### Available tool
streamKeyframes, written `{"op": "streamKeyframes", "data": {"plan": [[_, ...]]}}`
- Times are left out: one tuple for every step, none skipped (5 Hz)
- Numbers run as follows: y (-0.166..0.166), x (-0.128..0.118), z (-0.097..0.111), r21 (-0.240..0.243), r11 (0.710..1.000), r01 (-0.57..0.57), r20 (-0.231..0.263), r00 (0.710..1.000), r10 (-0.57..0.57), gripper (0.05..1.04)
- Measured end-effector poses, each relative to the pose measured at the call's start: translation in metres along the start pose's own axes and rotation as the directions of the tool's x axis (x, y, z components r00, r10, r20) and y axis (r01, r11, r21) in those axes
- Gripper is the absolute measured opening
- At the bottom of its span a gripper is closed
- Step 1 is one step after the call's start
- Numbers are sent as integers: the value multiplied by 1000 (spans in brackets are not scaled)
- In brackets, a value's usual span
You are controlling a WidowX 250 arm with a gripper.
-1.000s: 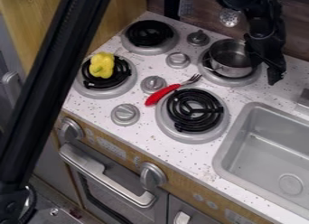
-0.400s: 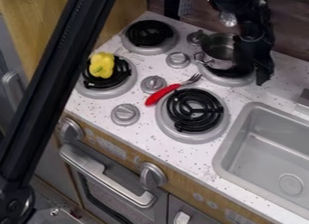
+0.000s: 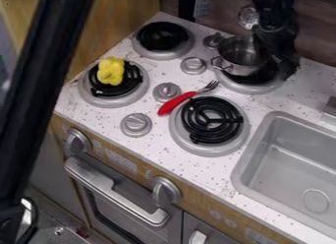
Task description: Put the pot below the right stove
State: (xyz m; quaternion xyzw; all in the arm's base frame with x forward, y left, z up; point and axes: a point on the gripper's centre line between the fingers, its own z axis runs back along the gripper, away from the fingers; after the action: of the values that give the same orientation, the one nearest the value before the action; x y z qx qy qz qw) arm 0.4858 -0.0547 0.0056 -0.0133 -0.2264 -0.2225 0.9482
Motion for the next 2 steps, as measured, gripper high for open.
{"op": "streamKeyframes", "data": {"plan": [[1, -2, 6, 12, 1000, -6, 14, 1000, 6, 1000], [11, 8, 18, 44, 999, -18, 46, 999, 16, 999]]}}
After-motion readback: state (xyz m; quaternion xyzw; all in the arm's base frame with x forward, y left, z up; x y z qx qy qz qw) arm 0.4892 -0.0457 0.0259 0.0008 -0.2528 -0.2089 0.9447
